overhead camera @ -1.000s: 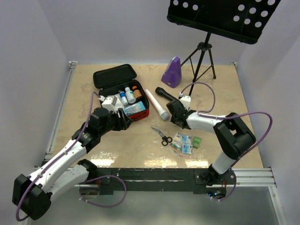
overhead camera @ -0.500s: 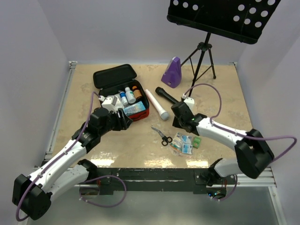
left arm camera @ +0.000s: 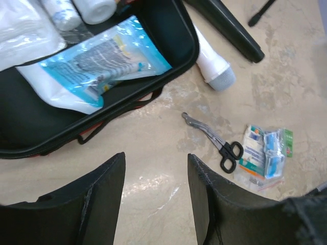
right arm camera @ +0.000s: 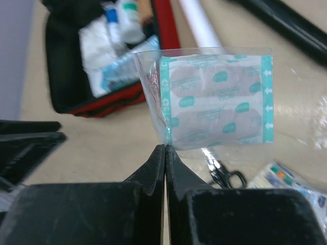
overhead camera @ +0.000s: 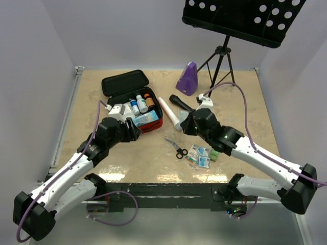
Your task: Organize the medicine kit
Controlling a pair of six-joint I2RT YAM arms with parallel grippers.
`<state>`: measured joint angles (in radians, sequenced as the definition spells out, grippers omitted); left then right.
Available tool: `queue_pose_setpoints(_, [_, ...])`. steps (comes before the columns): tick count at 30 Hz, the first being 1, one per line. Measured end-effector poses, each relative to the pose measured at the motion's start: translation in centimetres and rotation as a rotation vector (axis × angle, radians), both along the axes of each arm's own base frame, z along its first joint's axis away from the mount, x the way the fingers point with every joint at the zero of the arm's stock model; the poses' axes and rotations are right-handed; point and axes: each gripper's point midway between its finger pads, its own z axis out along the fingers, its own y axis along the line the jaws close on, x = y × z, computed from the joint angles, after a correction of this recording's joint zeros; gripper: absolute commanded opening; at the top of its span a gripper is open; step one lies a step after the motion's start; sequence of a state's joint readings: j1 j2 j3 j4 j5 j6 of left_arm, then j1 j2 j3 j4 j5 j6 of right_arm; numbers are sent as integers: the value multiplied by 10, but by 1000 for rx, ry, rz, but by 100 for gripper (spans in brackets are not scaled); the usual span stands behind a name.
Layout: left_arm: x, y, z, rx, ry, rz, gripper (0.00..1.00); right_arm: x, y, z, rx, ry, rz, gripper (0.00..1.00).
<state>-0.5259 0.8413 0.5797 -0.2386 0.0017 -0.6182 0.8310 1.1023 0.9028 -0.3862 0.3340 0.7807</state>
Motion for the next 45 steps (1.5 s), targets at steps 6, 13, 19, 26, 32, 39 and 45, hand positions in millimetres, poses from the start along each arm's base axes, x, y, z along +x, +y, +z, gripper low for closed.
queue_pose_setpoints(6, [4,29,30,31,-73,142,57,26,37,66,69,-143,61,0])
queue_pose_setpoints(13, [-2,53,70,-20,-183,254,57,40,116,37,-9,-120,170,0])
queue_pose_setpoints(19, [-4,59,70,-7,-169,280,57,50,177,-11,-89,-79,237,0])
queue_pose_setpoints(26, [-6,62,67,2,-158,292,57,63,195,-58,-166,-34,244,0])
queue_pose_setpoints(32, [-6,63,62,9,-151,296,56,70,200,-71,-197,-35,241,0])
queue_pose_setpoints(39, [-6,65,54,23,-138,301,56,65,220,-55,-176,-92,281,0])
queue_pose_setpoints(45, [-5,66,54,28,-140,311,56,63,254,-50,-136,-116,318,0])
